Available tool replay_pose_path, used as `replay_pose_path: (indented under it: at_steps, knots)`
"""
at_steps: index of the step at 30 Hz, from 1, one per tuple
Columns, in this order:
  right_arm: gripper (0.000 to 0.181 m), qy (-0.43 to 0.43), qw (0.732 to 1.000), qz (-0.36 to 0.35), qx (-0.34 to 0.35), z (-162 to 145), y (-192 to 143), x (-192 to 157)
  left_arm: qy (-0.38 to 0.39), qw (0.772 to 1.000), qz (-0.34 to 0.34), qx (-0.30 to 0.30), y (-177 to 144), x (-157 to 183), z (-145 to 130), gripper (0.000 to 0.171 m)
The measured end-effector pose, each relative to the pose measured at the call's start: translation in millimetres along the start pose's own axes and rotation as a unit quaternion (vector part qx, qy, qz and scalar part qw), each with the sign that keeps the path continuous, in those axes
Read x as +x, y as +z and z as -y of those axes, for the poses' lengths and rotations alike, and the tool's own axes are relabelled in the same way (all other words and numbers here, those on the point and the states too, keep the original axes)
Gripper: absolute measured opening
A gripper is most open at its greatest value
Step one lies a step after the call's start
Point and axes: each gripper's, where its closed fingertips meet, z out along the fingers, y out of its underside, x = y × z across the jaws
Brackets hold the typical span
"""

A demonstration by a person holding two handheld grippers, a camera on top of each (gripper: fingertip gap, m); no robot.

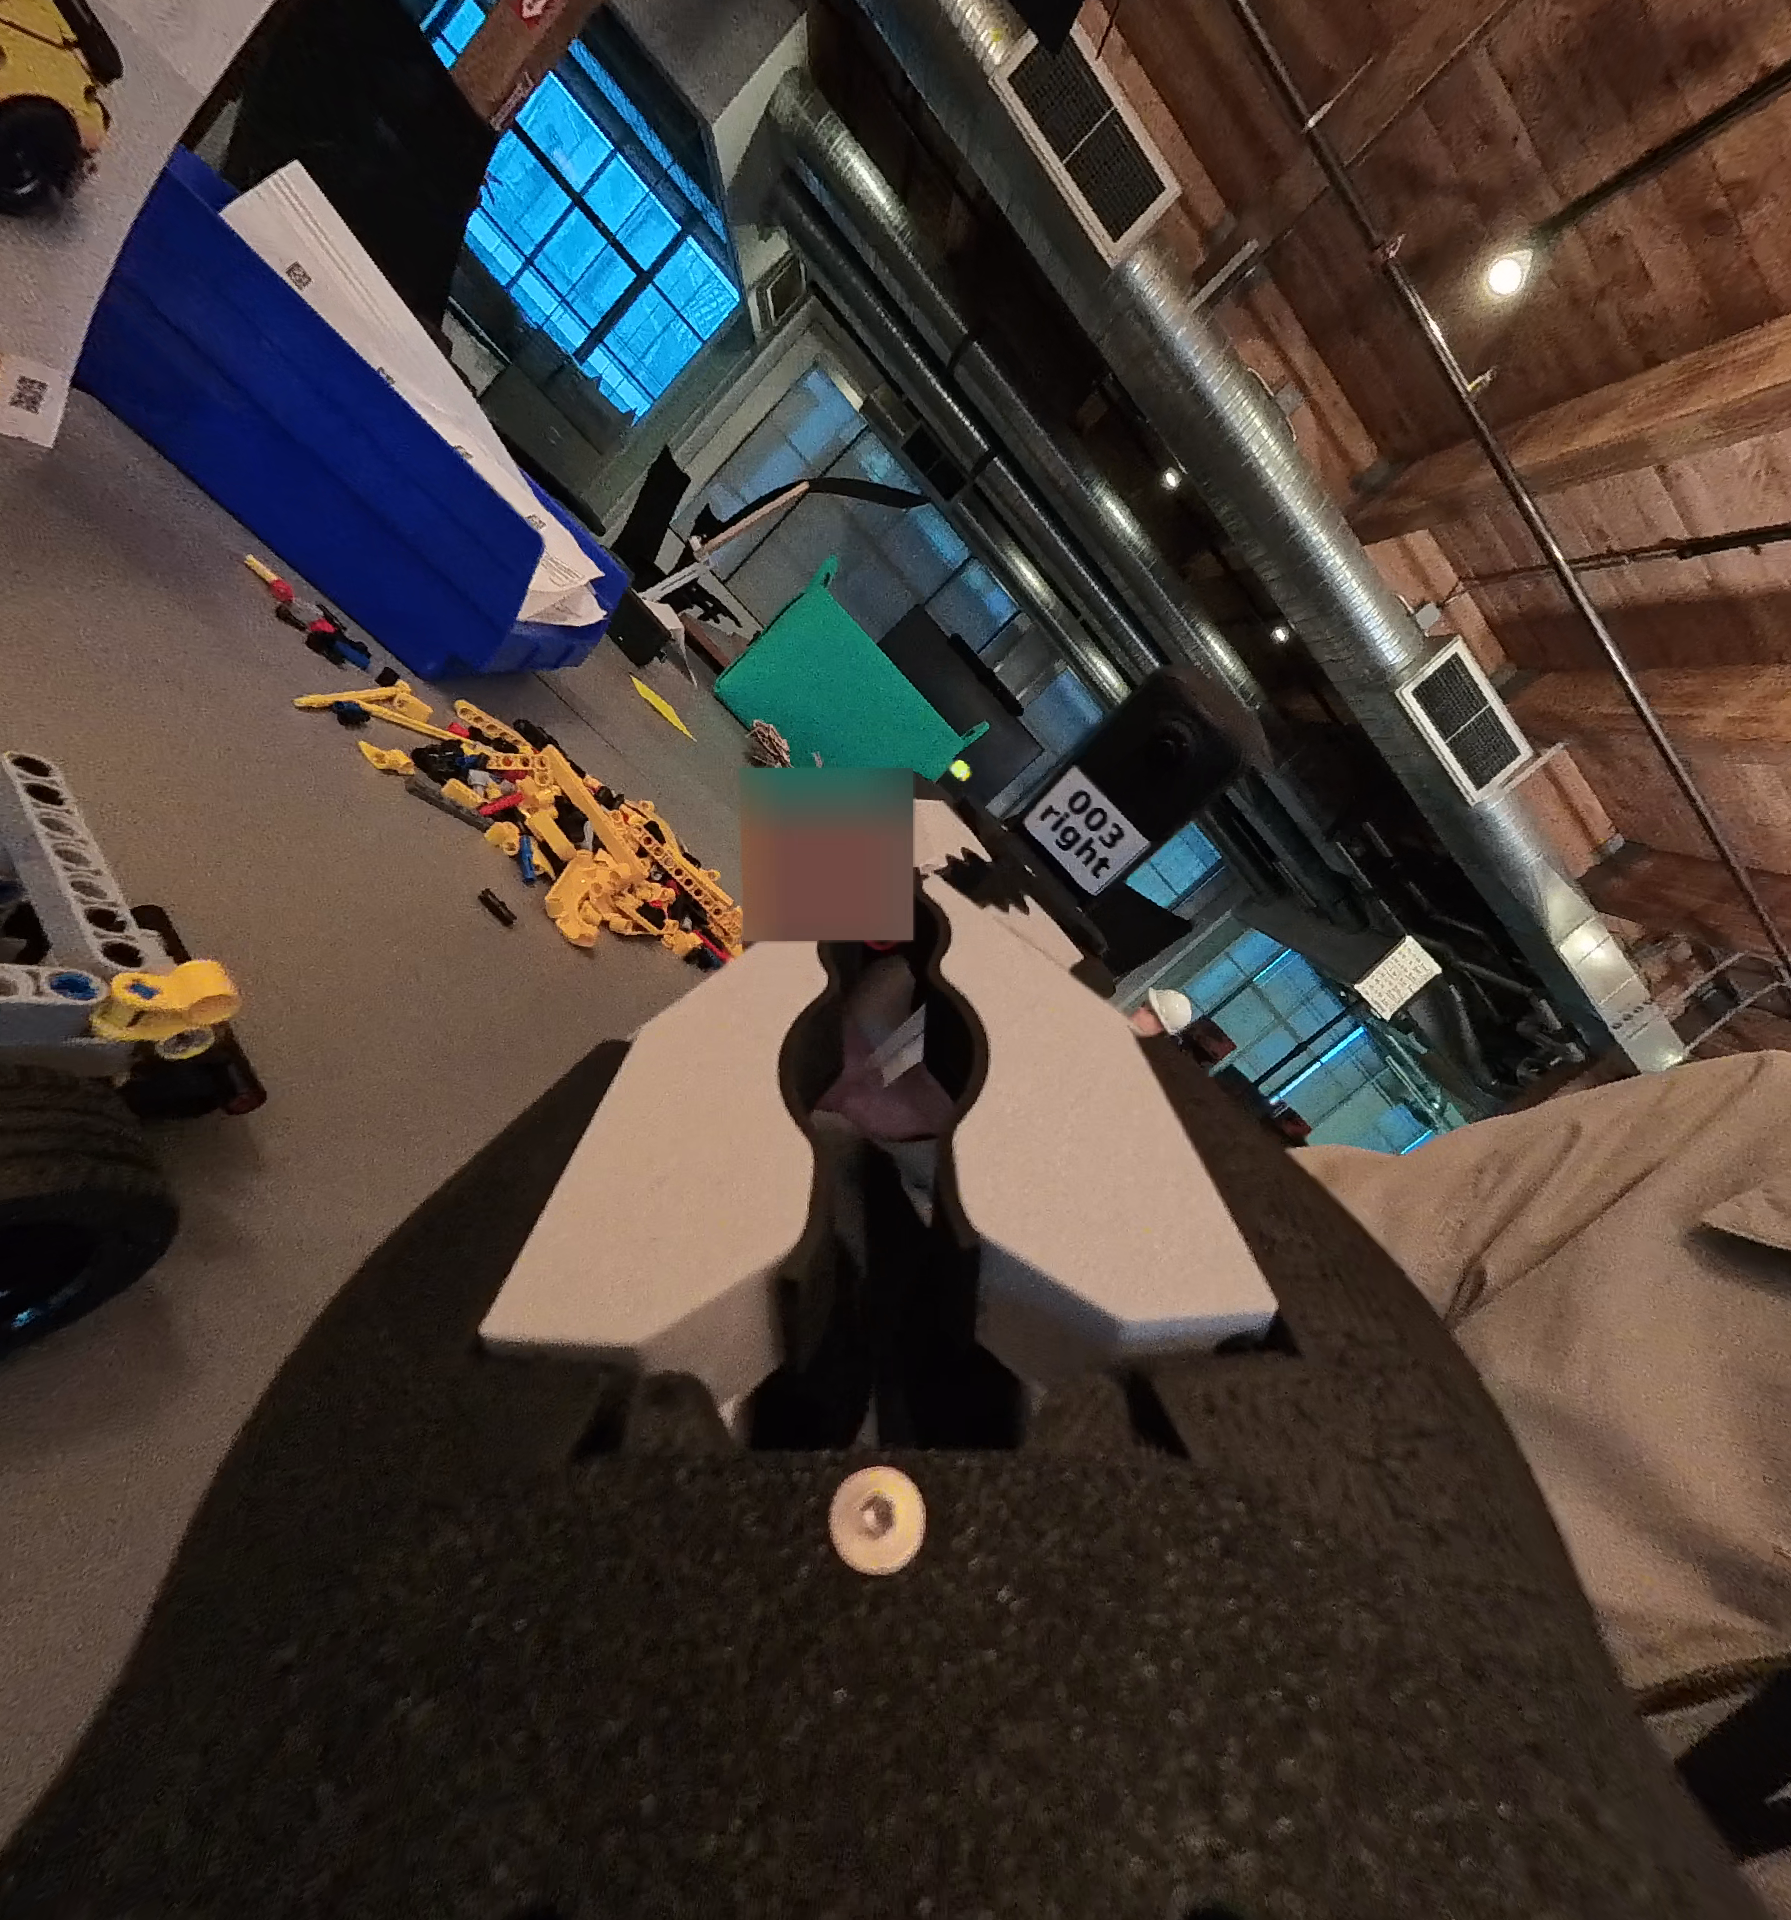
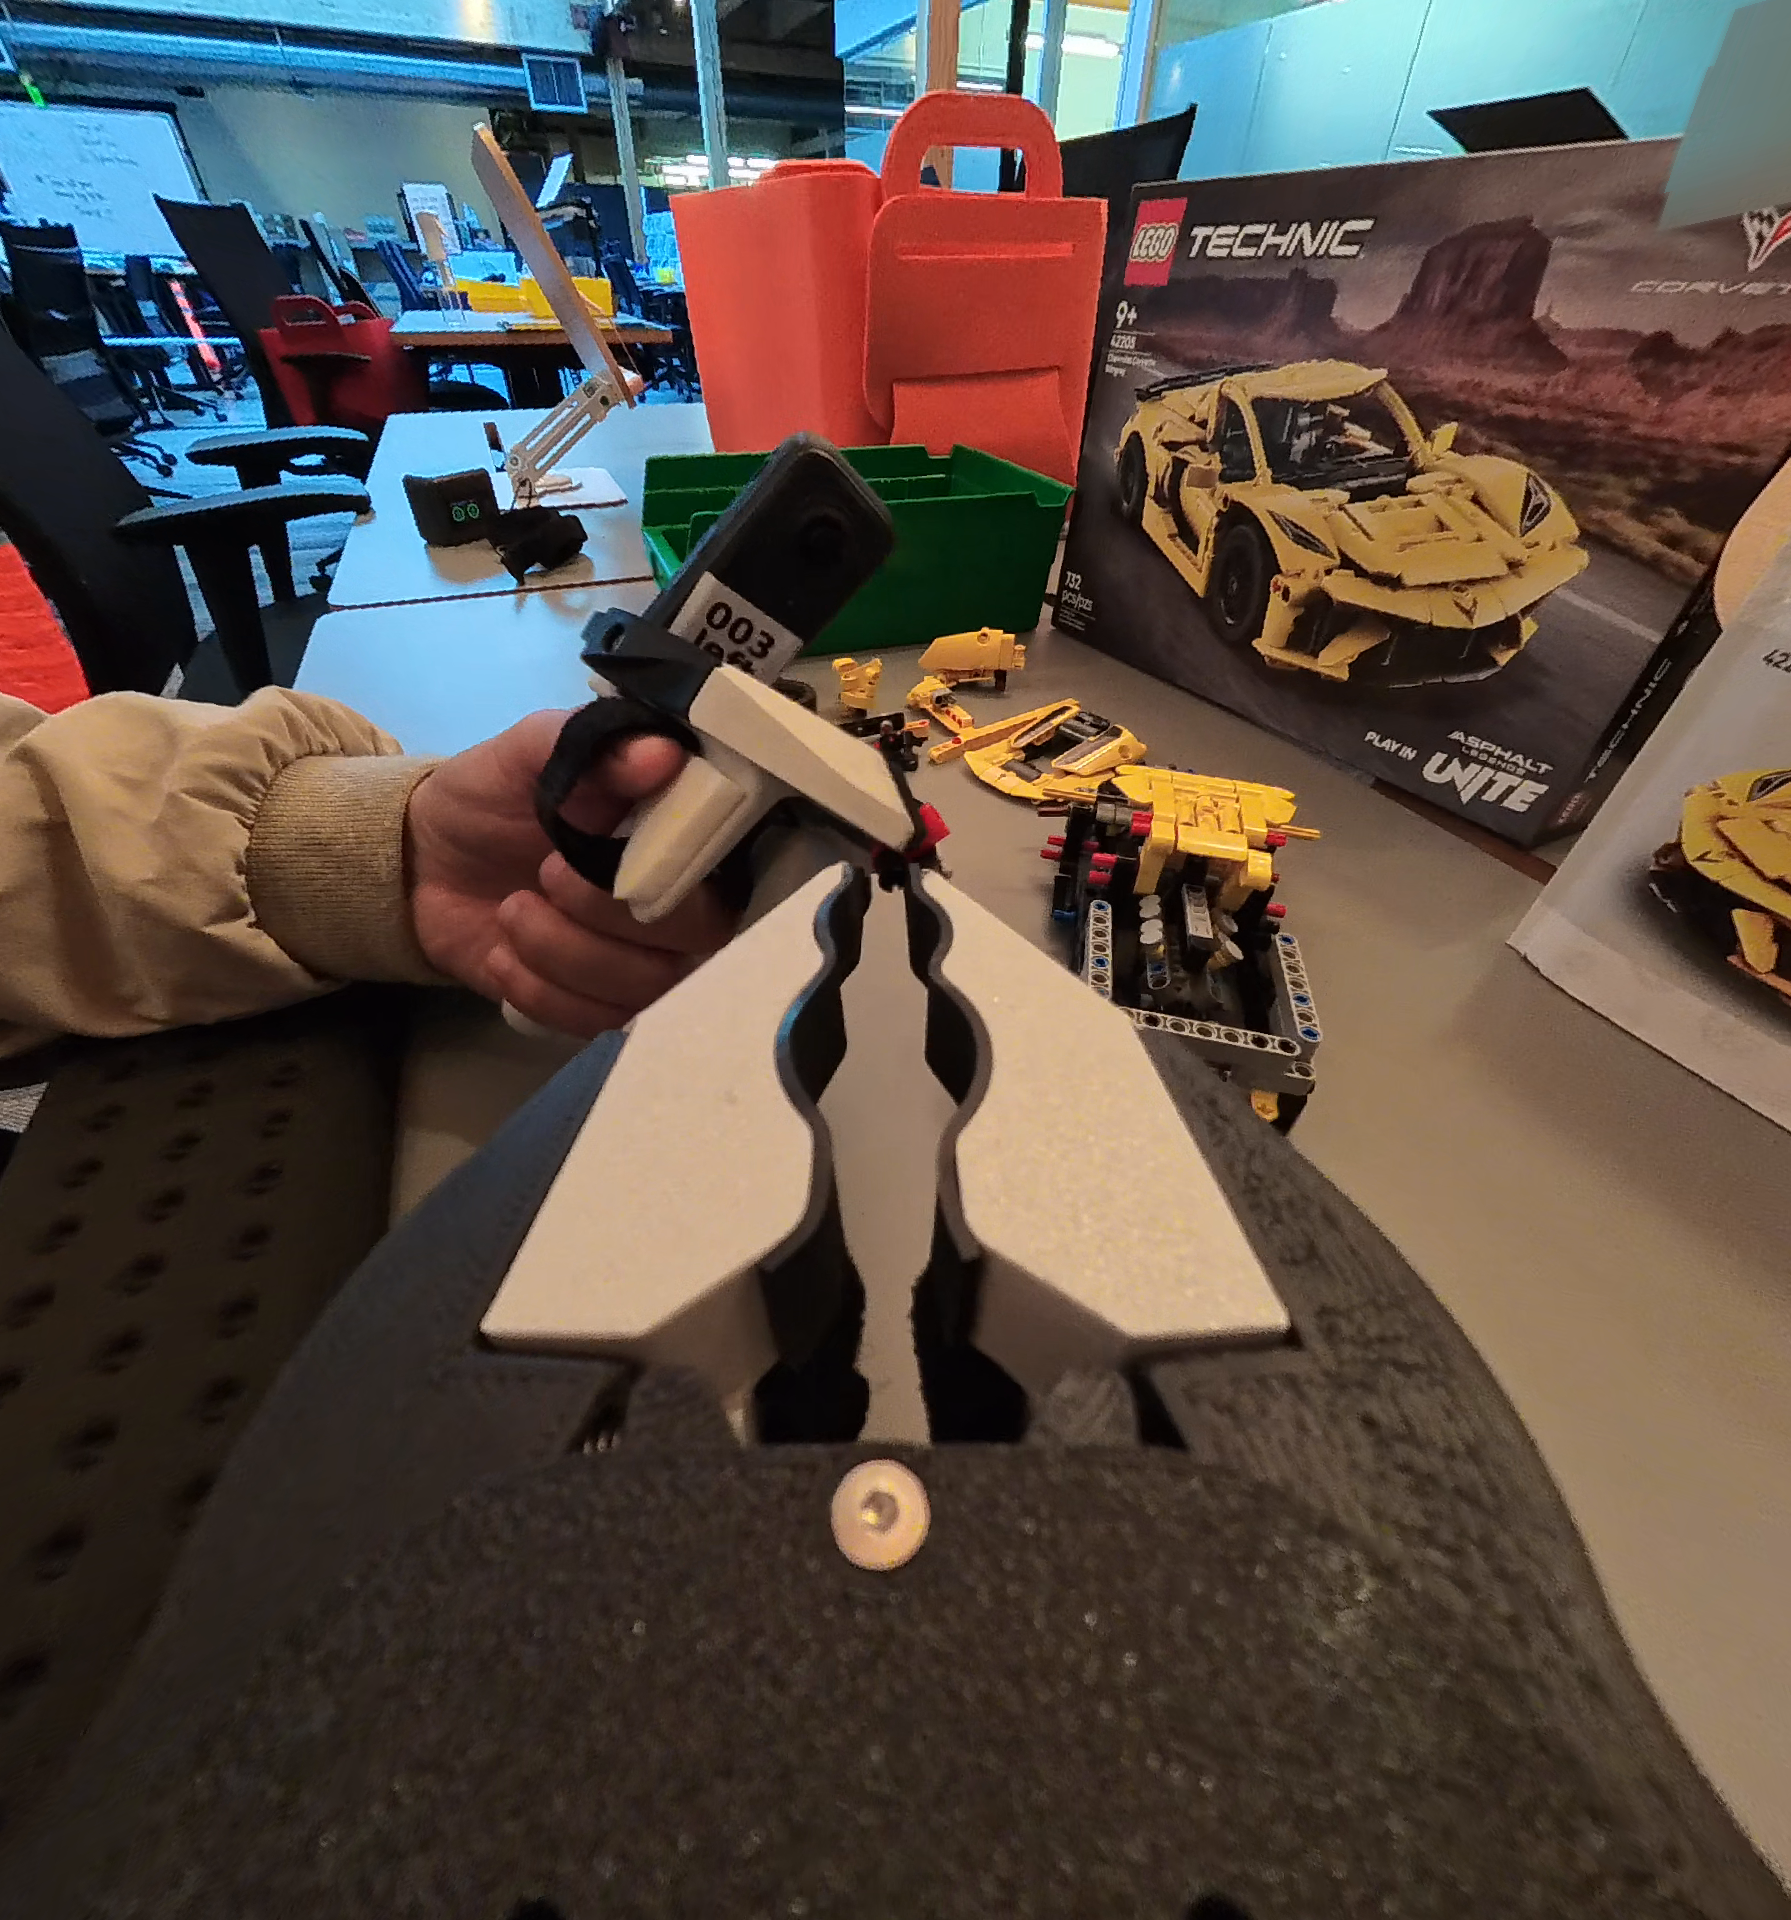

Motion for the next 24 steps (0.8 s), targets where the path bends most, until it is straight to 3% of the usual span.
replay_pose_path:
  at_steps: [3, 7, 10, 15, 21, 23, 24]
  knots:
    - [0.003, 0.019, 1.000, 0.001, 0.000, -0.5, -1.4, 1.9, 0.039, 0.999, 0.019, -0.006, 2.4, -0.7, -2.4, 0.006]
    - [0.003, 0.041, 0.999, 0.014, -0.033, -12.9, -3.9, 3.9, 0.186, 0.976, 0.099, -0.044, 5.3, -8.1, -11.4, 0.006]
    - [0.003, 0.040, 0.996, 0.026, -0.070, -23.6, -4.1, 3.8, 0.202, 0.969, 0.123, -0.075, 4.6, -14.3, -17.5, 0.006]
    - [0.003, 0.033, 0.995, 0.043, -0.090, -33.7, -0.7, 1.0, 0.219, 0.959, 0.136, -0.118, -0.7, -19.1, -22.7, 0.005]
    - [0.003, -0.004, 0.984, 0.135, -0.120, -35.9, -17.7, -18.1, 0.297, 0.934, 0.090, -0.176, -1.3, -0.8, -44.5, 0.005]
    - [0.002, -0.015, 0.985, 0.097, -0.145, -41.4, -48.3, 13.7, 0.297, 0.940, 0.096, -0.138, -18.2, 1.8, -26.2, 0.005]
    - [0.002, 0.023, 0.988, 0.108, -0.104, -26.7, -72.9, 25.2, 0.283, 0.950, 0.085, -0.097, -30.4, 8.6, -10.1, 0.005]
